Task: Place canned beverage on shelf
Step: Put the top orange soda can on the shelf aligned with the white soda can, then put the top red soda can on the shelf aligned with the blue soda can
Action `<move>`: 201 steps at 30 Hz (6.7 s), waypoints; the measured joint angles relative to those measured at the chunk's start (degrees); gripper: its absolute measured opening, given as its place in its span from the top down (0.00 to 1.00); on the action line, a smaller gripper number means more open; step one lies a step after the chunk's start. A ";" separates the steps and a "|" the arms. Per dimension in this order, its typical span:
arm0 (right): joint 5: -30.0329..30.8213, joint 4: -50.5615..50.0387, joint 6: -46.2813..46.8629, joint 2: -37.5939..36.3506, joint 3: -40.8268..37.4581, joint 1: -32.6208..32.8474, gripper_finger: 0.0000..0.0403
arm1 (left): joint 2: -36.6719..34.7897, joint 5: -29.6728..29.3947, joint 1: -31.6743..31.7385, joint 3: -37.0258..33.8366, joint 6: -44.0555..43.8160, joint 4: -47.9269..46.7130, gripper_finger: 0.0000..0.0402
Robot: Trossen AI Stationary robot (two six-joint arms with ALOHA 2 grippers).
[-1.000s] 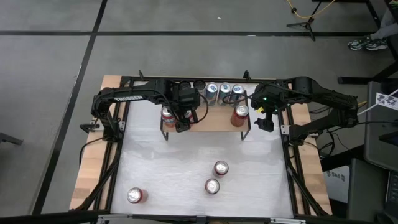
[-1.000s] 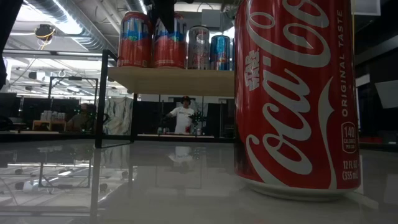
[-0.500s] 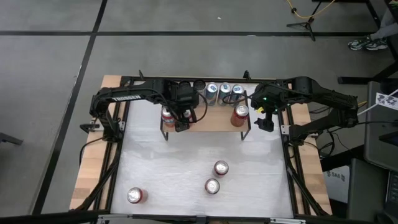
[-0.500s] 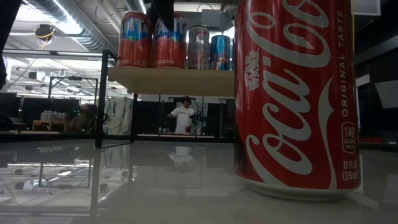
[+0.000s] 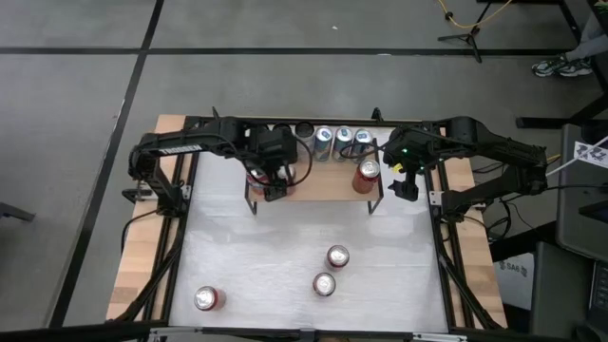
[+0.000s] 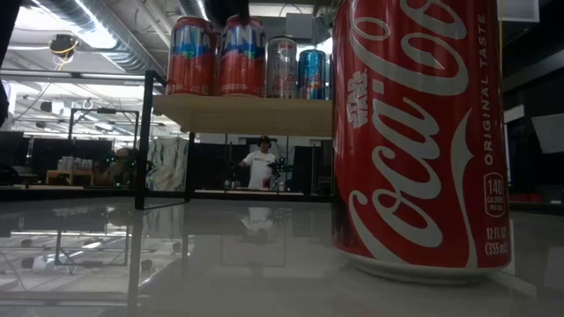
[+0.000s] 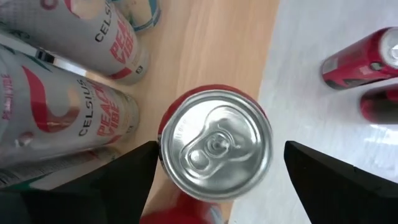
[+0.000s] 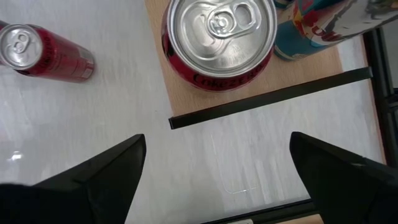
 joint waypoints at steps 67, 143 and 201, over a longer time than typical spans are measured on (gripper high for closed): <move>4.09 30.47 -4.85 15.36 0.00 37.18 0.04 | -15.38 -28.87 -40.40 -33.72 -12.04 36.69 0.15; 1.69 27.40 -16.46 35.12 -0.61 31.50 0.04 | -15.38 -28.55 -40.40 -33.83 -11.96 39.66 0.15; 1.53 2.52 -13.09 35.01 32.45 22.31 0.28 | -15.38 -28.59 -40.39 -33.84 -11.94 39.64 0.15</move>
